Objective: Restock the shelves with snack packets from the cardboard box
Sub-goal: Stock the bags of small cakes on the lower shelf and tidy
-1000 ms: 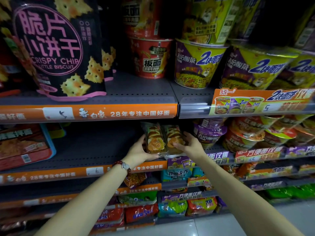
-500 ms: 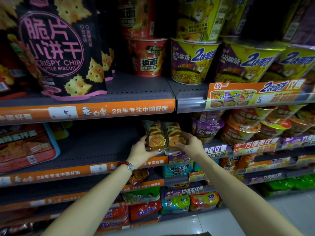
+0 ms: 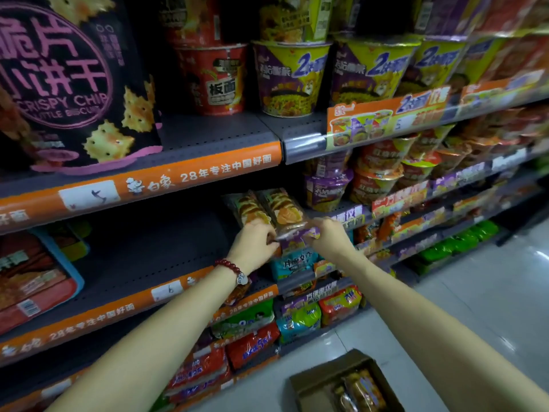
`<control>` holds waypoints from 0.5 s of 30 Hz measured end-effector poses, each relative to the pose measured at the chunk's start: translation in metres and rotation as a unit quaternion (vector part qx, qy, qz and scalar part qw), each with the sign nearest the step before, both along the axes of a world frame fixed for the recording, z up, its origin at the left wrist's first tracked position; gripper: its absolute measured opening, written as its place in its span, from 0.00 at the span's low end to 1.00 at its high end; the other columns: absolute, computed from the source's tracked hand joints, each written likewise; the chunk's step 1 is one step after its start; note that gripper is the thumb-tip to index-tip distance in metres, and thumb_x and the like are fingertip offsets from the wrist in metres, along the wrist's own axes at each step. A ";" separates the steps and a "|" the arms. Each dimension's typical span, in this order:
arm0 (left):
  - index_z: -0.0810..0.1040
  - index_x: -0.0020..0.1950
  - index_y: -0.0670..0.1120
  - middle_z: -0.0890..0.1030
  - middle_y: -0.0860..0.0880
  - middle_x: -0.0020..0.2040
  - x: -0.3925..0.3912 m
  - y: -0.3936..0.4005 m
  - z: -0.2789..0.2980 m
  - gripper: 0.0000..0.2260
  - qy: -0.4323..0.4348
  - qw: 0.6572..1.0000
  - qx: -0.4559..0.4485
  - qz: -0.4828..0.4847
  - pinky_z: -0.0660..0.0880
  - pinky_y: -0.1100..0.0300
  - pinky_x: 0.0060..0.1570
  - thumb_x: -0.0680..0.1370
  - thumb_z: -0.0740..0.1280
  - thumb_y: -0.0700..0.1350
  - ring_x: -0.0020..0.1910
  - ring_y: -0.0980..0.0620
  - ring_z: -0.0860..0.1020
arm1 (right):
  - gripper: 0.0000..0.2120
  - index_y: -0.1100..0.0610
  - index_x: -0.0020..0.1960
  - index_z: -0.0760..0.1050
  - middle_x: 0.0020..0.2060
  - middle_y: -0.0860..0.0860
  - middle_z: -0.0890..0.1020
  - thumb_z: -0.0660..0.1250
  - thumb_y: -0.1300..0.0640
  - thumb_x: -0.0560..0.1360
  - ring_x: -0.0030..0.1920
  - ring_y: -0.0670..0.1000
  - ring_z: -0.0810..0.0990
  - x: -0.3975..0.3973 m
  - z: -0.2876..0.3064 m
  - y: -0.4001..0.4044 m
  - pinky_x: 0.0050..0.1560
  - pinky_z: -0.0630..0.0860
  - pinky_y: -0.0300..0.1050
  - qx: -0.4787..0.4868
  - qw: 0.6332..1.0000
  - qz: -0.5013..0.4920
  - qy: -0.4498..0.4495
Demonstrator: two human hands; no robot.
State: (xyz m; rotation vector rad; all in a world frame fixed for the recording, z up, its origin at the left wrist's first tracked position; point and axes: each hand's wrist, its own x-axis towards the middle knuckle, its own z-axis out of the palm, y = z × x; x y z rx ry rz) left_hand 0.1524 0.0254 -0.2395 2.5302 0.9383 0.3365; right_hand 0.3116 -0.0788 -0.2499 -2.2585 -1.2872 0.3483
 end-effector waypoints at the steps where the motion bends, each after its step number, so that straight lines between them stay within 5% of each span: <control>1: 0.81 0.53 0.45 0.76 0.45 0.51 0.004 -0.005 -0.002 0.10 0.006 1.000 0.005 -0.023 0.73 0.57 0.49 0.75 0.69 0.47 0.51 0.47 0.76 | 0.10 0.59 0.56 0.80 0.54 0.56 0.82 0.67 0.57 0.77 0.58 0.57 0.77 -0.001 -0.003 -0.008 0.52 0.75 0.49 -0.010 1.000 -0.017 0.007; 9: 0.82 0.51 0.42 0.82 0.45 0.49 0.050 -0.069 -0.040 0.10 0.120 0.970 -0.027 -0.212 0.77 0.53 0.47 0.75 0.68 0.47 0.48 0.48 0.79 | 0.05 0.58 0.43 0.79 0.39 0.55 0.81 0.65 0.61 0.74 0.42 0.55 0.79 -0.001 -0.051 -0.113 0.38 0.72 0.44 -0.104 0.983 -0.140 0.064; 12: 0.82 0.50 0.41 0.83 0.44 0.47 0.068 -0.097 -0.060 0.11 0.160 0.952 -0.050 -0.255 0.78 0.52 0.48 0.76 0.67 0.48 0.48 0.48 0.80 | 0.06 0.63 0.44 0.80 0.42 0.59 0.83 0.64 0.63 0.73 0.47 0.59 0.80 0.004 -0.076 -0.159 0.39 0.72 0.45 -0.124 0.969 -0.188 0.104; 15: 0.82 0.50 0.41 0.83 0.43 0.50 0.090 -0.126 -0.087 0.11 0.189 0.938 -0.063 -0.285 0.77 0.52 0.51 0.76 0.67 0.48 0.50 0.47 0.80 | 0.08 0.62 0.50 0.81 0.49 0.58 0.84 0.66 0.60 0.75 0.53 0.58 0.80 0.013 -0.102 -0.204 0.51 0.76 0.49 -0.136 0.956 -0.223 0.131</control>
